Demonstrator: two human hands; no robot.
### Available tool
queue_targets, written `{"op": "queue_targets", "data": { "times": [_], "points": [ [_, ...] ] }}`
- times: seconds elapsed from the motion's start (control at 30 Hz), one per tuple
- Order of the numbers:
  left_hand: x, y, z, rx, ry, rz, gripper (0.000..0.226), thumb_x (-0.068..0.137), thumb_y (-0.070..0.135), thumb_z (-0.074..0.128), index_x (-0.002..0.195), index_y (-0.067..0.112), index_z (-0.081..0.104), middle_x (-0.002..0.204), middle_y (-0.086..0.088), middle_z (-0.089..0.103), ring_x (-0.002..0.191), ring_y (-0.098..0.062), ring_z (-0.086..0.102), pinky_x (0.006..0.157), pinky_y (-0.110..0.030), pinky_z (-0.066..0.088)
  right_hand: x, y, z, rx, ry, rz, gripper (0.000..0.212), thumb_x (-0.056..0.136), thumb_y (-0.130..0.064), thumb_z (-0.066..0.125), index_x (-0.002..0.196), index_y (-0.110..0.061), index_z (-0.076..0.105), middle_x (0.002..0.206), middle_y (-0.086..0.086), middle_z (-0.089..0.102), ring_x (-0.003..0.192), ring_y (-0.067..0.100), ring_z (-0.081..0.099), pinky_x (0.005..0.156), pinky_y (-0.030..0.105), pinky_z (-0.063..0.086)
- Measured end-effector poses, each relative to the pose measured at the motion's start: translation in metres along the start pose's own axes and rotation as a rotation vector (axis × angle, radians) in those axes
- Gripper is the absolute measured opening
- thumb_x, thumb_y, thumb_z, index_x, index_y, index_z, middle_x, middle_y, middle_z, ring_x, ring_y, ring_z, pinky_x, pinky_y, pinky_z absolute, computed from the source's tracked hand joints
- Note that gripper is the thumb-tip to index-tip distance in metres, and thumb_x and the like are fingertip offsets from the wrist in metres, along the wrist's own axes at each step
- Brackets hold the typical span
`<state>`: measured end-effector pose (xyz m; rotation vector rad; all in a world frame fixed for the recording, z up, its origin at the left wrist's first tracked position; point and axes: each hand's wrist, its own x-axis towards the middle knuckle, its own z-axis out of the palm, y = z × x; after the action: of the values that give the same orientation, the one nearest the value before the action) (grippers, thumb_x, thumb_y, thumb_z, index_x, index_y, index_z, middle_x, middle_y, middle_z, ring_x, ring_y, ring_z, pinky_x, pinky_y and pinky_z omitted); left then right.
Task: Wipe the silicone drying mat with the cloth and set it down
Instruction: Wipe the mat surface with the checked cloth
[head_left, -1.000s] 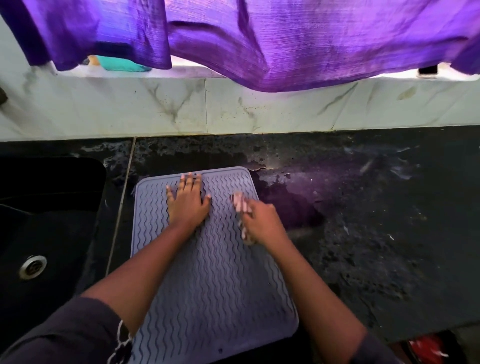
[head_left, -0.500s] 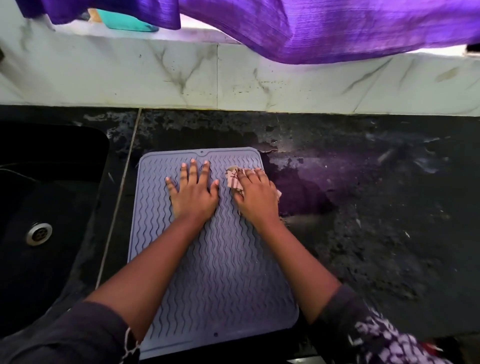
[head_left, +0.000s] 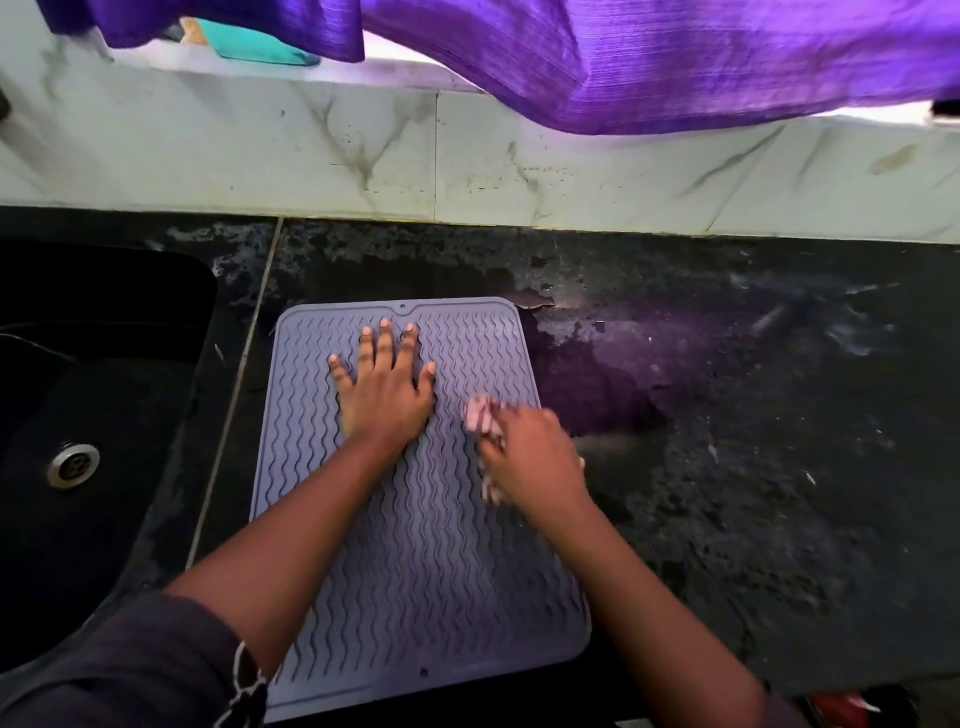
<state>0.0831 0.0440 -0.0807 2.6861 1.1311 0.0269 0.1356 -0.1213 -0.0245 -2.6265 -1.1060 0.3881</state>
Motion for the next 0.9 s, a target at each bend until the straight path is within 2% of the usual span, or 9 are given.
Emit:
{"op": "queue_targets", "data": {
  "times": [0.1, 0.2, 0.3, 0.43, 0.57, 0.67, 0.73, 0.83, 0.9],
  "points": [
    [-0.008, 0.002, 0.005, 0.006, -0.015, 0.008, 0.06, 0.097, 0.052, 0.015, 0.152, 0.03, 0.003, 0.161, -0.002, 0.0, 0.148, -0.022, -0.007, 0.113, -0.056, -0.007, 0.027, -0.002, 0.011, -0.007, 0.083, 0.001, 0.049, 0.092, -0.037, 0.046, 0.137, -0.019, 0.041, 0.142, 0.004, 0.043, 0.133, 0.025, 0.031, 0.106, 0.043, 0.031],
    [-0.003, 0.001, 0.002, -0.008, 0.016, -0.001, 0.06, 0.097, 0.052, 0.015, 0.152, 0.03, 0.004, 0.161, -0.002, 0.001, 0.148, -0.022, -0.006, 0.113, -0.056, -0.007, 0.039, -0.006, 0.024, -0.108, 0.075, -0.024, 0.055, 0.09, -0.044, 0.042, 0.14, -0.02, 0.036, 0.148, 0.005, 0.036, 0.139, 0.028, 0.022, 0.108, 0.047, 0.023],
    [0.001, 0.002, -0.002, -0.013, 0.024, -0.007, 0.06, 0.097, 0.052, 0.017, 0.152, 0.031, 0.004, 0.161, -0.001, 0.001, 0.148, -0.022, -0.006, 0.114, -0.056, -0.007, 0.022, -0.001, 0.024, -0.139, 0.081, -0.043, 0.054, 0.089, -0.041, 0.044, 0.137, -0.016, 0.042, 0.143, 0.008, 0.043, 0.136, 0.03, 0.03, 0.106, 0.047, 0.028],
    [-0.002, 0.002, 0.0, 0.004, 0.015, -0.013, 0.06, 0.097, 0.052, 0.016, 0.152, 0.031, 0.004, 0.161, -0.002, 0.001, 0.148, -0.022, -0.006, 0.114, -0.057, -0.006, -0.044, 0.006, 0.033, -0.145, 0.024, -0.056, 0.054, 0.079, -0.039, 0.039, 0.121, -0.012, 0.059, 0.125, 0.011, 0.06, 0.119, 0.033, 0.051, 0.093, 0.045, 0.045],
    [-0.001, 0.002, -0.001, 0.012, 0.012, -0.008, 0.06, 0.097, 0.052, 0.015, 0.152, 0.031, 0.003, 0.161, -0.001, 0.001, 0.148, -0.022, -0.006, 0.114, -0.057, -0.005, -0.071, 0.007, 0.026, -0.172, -0.004, -0.086, 0.05, 0.076, -0.037, 0.043, 0.115, -0.012, 0.062, 0.118, 0.008, 0.064, 0.112, 0.031, 0.057, 0.086, 0.042, 0.05],
    [-0.002, 0.002, -0.002, 0.011, 0.008, 0.001, 0.061, 0.097, 0.052, 0.015, 0.152, 0.03, 0.002, 0.161, -0.002, 0.0, 0.148, -0.023, -0.006, 0.114, -0.057, -0.006, -0.045, 0.004, 0.013, -0.06, -0.004, -0.088, 0.047, 0.09, -0.032, 0.048, 0.133, -0.013, 0.047, 0.135, 0.007, 0.049, 0.126, 0.026, 0.041, 0.102, 0.041, 0.037],
    [-0.002, 0.001, -0.002, 0.006, 0.009, 0.005, 0.061, 0.097, 0.052, 0.015, 0.152, 0.03, 0.002, 0.161, -0.002, 0.0, 0.148, -0.023, -0.006, 0.114, -0.056, -0.006, -0.016, 0.0, 0.011, -0.012, 0.069, -0.056, 0.051, 0.093, -0.033, 0.047, 0.139, -0.015, 0.038, 0.144, 0.007, 0.04, 0.133, 0.025, 0.032, 0.109, 0.041, 0.03],
    [-0.003, 0.001, -0.001, 0.009, 0.013, 0.007, 0.061, 0.097, 0.053, 0.014, 0.152, 0.03, 0.002, 0.161, -0.003, 0.0, 0.148, -0.023, -0.006, 0.114, -0.056, -0.006, 0.018, -0.007, 0.02, -0.052, 0.073, -0.014, 0.055, 0.093, -0.043, 0.039, 0.143, -0.02, 0.031, 0.151, 0.006, 0.031, 0.14, 0.027, 0.019, 0.112, 0.046, 0.017],
    [-0.002, 0.001, -0.001, 0.006, 0.011, 0.004, 0.061, 0.097, 0.053, 0.014, 0.152, 0.03, 0.003, 0.161, -0.002, 0.001, 0.148, -0.023, -0.005, 0.114, -0.056, -0.006, 0.022, -0.007, 0.027, -0.091, 0.058, -0.002, 0.057, 0.092, -0.046, 0.037, 0.143, -0.021, 0.031, 0.152, 0.006, 0.029, 0.142, 0.027, 0.016, 0.112, 0.048, 0.015]
  ]
}}
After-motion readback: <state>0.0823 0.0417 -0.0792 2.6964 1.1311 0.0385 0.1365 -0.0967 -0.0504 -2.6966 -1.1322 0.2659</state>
